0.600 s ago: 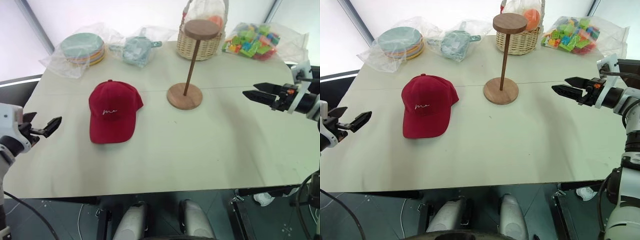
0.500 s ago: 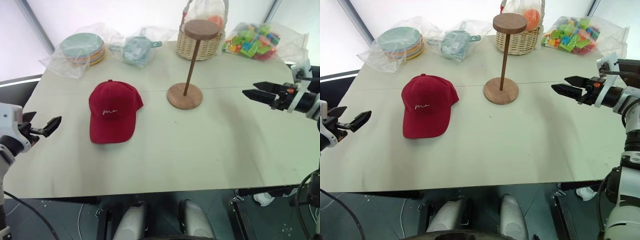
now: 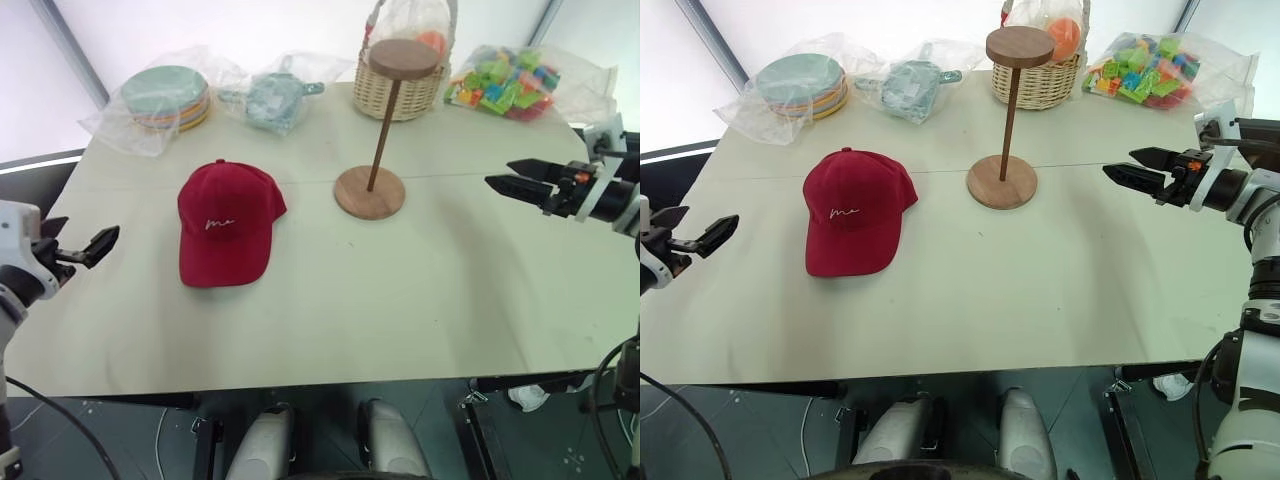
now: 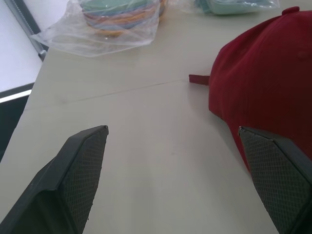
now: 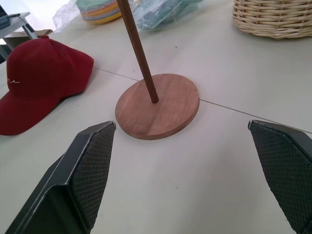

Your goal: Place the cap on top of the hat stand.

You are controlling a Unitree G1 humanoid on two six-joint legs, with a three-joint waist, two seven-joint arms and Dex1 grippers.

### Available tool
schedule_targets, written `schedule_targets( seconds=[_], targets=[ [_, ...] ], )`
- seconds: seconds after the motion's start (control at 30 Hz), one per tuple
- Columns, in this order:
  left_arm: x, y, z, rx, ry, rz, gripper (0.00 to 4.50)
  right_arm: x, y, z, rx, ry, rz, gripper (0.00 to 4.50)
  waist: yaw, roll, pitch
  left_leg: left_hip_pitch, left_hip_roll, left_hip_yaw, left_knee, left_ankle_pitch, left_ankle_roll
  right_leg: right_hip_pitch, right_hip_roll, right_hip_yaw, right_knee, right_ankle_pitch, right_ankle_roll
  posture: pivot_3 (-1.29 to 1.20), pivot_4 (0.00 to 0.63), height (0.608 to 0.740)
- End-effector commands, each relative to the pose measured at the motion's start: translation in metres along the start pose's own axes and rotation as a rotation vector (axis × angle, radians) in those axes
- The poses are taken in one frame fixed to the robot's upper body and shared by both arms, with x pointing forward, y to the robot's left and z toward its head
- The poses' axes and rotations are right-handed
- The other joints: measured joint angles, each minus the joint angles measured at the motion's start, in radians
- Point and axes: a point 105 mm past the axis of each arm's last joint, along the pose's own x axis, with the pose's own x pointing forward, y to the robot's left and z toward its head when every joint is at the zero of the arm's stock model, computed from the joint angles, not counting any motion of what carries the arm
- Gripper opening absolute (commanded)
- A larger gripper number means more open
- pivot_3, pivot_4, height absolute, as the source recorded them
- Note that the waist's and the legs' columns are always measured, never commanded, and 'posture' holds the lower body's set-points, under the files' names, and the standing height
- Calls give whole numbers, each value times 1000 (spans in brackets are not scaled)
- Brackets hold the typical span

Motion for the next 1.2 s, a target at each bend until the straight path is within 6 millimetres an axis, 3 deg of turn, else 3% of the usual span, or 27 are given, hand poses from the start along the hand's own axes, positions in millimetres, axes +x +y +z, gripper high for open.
schedule_targets(
  seconds=[0.03,0.47,0.63,0.73,0.9,1.03,1.2],
  targets=[
    [-6,10,18,43,-55,30,4463,-3,-1,15,-35,-49,-6,4500,0,0,0,0,0,0,0,0,0,0,0,0,0,0,0,0,150,740],
    [-8,16,19,61,-51,51,4463,-2,-1,16,-42,-49,-7,4500,0,0,0,0,0,0,0,0,0,0,0,0,0,0,0,0,150,740],
    [-10,19,42,27,-98,-5,4463,-2,-1,17,-43,-47,-5,4500,0,0,0,0,0,0,0,0,0,0,0,0,0,0,0,0,150,740],
    [-17,7,59,25,-89,-146,4463,-2,-1,17,-43,-44,-3,4500,-1,0,0,0,0,0,0,0,0,0,0,0,0,0,0,0,150,740],
    [-35,-23,66,27,-2,-405,4463,-2,0,16,-41,-38,0,4500,-5,2,1,0,0,0,-1,0,0,0,0,0,0,0,0,0,150,740],
    [-38,-27,71,42,3,-421,4463,-2,1,16,-42,-37,5,4500,-3,2,1,0,0,0,-1,0,0,0,0,0,0,0,0,0,150,740],
    [-43,-36,70,46,9,-434,4463,-7,41,37,-6,-51,202,4500,-3,3,2,0,0,0,-1,0,0,0,0,0,0,0,0,0,150,740]
  ],
)
